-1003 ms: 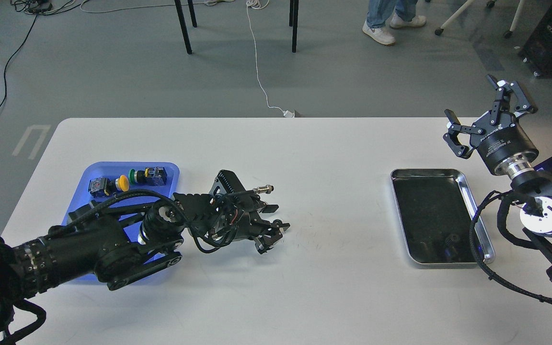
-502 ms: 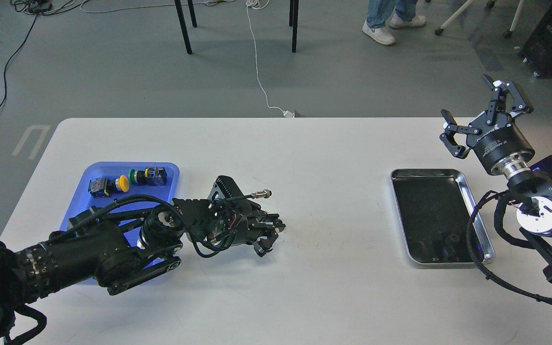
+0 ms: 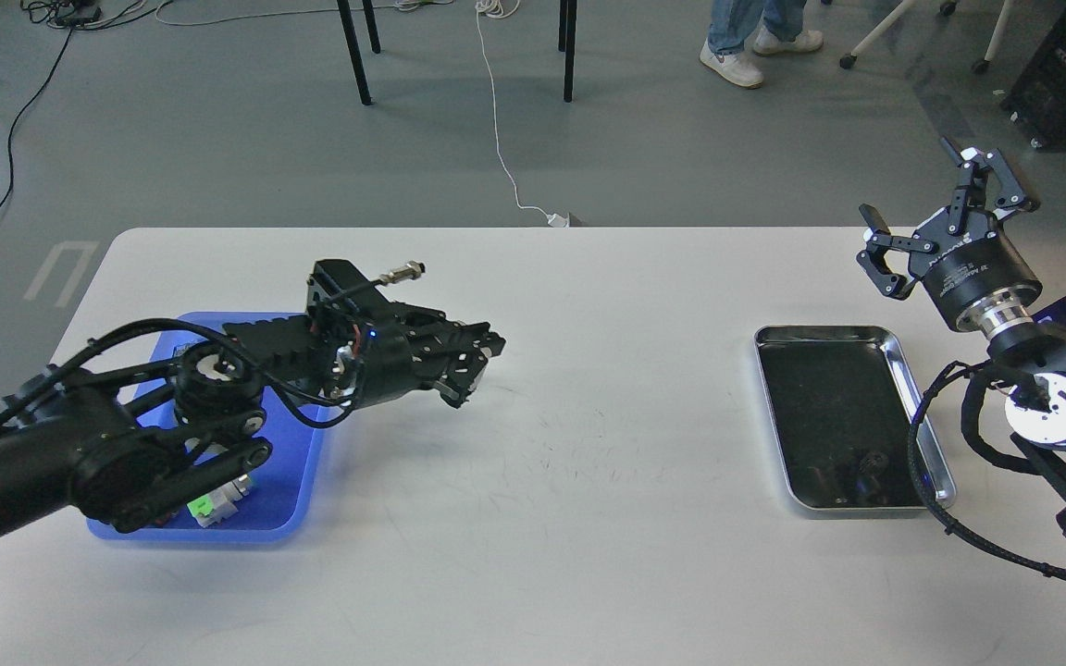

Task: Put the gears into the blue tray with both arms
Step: 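Carry the piece into the blue tray and release it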

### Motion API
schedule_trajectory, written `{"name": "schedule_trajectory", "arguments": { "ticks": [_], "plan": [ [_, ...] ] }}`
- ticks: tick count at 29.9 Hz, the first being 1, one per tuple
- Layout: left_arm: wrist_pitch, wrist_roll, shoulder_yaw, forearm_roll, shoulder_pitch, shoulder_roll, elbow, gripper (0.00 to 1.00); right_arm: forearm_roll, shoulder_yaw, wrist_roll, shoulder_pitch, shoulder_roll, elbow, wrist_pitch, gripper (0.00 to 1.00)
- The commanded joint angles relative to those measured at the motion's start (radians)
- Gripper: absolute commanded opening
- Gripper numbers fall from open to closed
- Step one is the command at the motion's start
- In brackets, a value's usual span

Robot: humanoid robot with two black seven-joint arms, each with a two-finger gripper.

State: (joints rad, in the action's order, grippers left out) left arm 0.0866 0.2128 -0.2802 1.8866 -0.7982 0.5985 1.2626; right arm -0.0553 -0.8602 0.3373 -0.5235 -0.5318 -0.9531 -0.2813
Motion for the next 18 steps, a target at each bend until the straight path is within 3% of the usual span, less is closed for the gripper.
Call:
{"name": "schedule_trajectory", "arguments": {
  "ticks": [1, 5, 12, 18],
  "plan": [
    [-0.005, 0.039, 0.007, -0.092, 0.008, 0.167, 0.017, 0.12, 0.000, 0.000, 0.000, -0.003, 0.009, 0.004, 0.005, 0.99],
    [-0.021, 0.100, 0.006, -0.096, 0.091, 0.262, -0.002, 0.12, -0.001, 0.003, 0.000, -0.015, 0.012, 0.007, 0.007, 0.98],
    [-0.077, 0.102, 0.009, -0.084, 0.201, 0.282, -0.077, 0.12, -0.003, 0.003, 0.000, -0.018, 0.010, 0.008, 0.008, 0.99],
    [-0.079, 0.120, 0.010, -0.084, 0.234, 0.279, -0.124, 0.14, -0.003, 0.003, 0.000, -0.018, 0.000, 0.004, 0.008, 0.99]
  ]
}}
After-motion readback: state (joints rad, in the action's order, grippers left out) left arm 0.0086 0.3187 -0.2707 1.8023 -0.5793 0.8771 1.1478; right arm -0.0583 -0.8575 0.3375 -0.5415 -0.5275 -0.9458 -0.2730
